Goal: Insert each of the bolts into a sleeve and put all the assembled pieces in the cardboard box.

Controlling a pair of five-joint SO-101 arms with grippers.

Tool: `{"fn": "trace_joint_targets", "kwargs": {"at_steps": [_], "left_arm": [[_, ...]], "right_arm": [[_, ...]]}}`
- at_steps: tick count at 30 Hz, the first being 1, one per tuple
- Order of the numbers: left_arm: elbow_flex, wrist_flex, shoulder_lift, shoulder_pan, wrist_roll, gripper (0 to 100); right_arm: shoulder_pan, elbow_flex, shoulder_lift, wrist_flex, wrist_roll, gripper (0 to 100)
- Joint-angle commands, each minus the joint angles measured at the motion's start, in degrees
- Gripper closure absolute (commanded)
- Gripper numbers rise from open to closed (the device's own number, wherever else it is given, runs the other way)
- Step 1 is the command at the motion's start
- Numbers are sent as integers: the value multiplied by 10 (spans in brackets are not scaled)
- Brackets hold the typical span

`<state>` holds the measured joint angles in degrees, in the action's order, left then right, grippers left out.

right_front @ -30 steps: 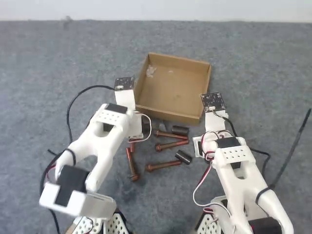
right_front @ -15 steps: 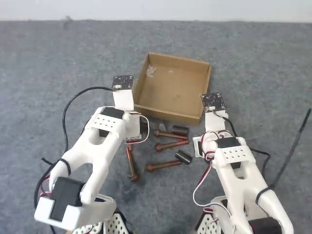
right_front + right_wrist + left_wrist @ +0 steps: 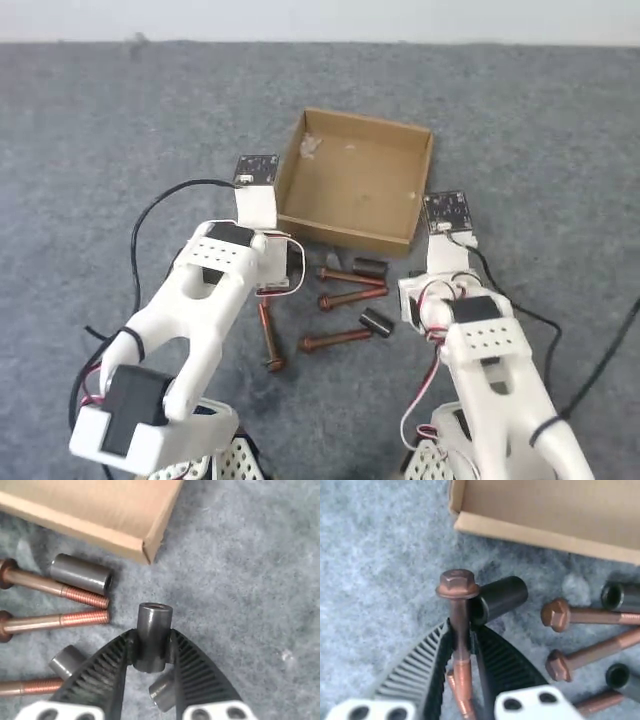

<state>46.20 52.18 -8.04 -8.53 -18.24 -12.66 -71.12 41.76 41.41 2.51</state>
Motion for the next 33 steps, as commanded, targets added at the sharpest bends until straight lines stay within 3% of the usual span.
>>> {"fn": "trace_joint_targets", "kwargs": {"at_steps": [1,12,18,33], "left_arm": [[-7,-13,-38,19,5,989],[-7,-39,-38,87,6,989],[8,-58,-38,92,61,989],[82,-111,-119,91,63,989]], "right_arm": [[-4,-5,55,-10,8,991],[-4,-54,107,-62,8,991],[-7,-53,119,-88,8,991],[-7,-57,165,-320,4,989]]}}
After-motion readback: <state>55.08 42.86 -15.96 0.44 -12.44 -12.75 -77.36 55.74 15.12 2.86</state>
